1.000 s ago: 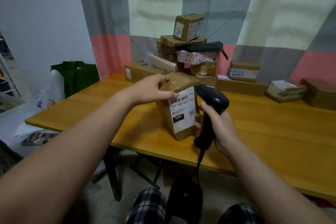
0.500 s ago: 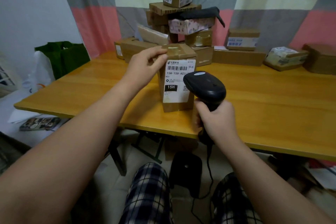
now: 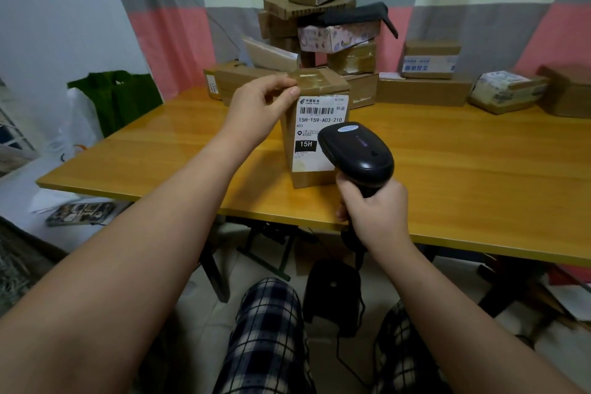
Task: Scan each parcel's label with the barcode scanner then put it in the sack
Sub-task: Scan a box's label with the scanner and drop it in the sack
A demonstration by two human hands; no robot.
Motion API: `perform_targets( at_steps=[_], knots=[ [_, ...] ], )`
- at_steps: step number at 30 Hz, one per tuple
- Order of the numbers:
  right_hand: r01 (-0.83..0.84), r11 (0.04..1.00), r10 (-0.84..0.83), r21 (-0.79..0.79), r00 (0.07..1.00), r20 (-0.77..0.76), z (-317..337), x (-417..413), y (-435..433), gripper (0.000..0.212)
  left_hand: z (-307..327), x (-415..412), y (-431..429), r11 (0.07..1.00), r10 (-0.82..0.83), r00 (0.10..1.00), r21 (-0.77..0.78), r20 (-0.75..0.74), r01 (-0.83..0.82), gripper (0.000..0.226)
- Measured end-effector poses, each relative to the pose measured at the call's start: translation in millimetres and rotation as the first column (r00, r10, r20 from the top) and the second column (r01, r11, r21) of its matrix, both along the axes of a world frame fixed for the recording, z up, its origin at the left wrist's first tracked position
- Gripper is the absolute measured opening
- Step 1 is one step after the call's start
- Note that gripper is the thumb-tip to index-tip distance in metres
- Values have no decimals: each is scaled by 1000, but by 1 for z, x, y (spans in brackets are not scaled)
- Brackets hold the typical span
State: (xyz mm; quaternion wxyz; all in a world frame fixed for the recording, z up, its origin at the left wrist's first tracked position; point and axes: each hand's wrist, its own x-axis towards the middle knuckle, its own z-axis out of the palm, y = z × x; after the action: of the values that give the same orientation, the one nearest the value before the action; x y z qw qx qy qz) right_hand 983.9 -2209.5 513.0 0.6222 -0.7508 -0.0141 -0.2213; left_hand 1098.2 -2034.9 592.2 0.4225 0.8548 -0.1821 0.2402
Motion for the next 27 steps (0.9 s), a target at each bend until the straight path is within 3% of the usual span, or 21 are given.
perform_targets(
  at_steps=[6, 9, 12, 16, 20, 22, 24, 25, 27],
  knots=[
    [-49, 984, 60, 172, 996, -60, 1, 6, -4, 20, 3, -14, 6, 998, 46, 998, 34, 38, -47, 23],
    [-74, 973, 101, 219, 988, -113, 11, 19, -4, 33, -14, -24, 27, 983, 150, 989, -104, 6, -149, 36],
    [-195, 936, 259, 292, 945, -200, 24, 37, 10, 21, -35, -33, 51, 919, 227, 956, -283, -188, -274, 57],
    [-260, 900, 363, 350, 891, -271, 31, 56, 40, 18, -54, -42, 72, 848, 242, 855, -329, -458, -416, 60],
    [-319, 900, 380, 298, 908, -176, 27, 53, 70, 21, -52, -53, 102, 719, 186, 771, -450, -609, -529, 61],
    [-391, 878, 436, 275, 892, -124, 26, 45, 90, 26, -48, -68, 122, 620, 185, 783, -548, -593, -561, 48],
    [-486, 828, 528, 278, 844, -98, 24, 37, 116, 31, -50, -94, 145, 527, 234, 845, -668, -480, -525, 31],
    [-535, 800, 576, 271, 812, -96, 22, 32, 131, 35, -54, -113, 157, 497, 260, 871, -716, -417, -491, 31],
    [-637, 733, 672, 240, 733, -106, 17, 22, 163, 45, -65, -157, 180, 476, 276, 908, -776, -316, -415, 52]
  ],
)
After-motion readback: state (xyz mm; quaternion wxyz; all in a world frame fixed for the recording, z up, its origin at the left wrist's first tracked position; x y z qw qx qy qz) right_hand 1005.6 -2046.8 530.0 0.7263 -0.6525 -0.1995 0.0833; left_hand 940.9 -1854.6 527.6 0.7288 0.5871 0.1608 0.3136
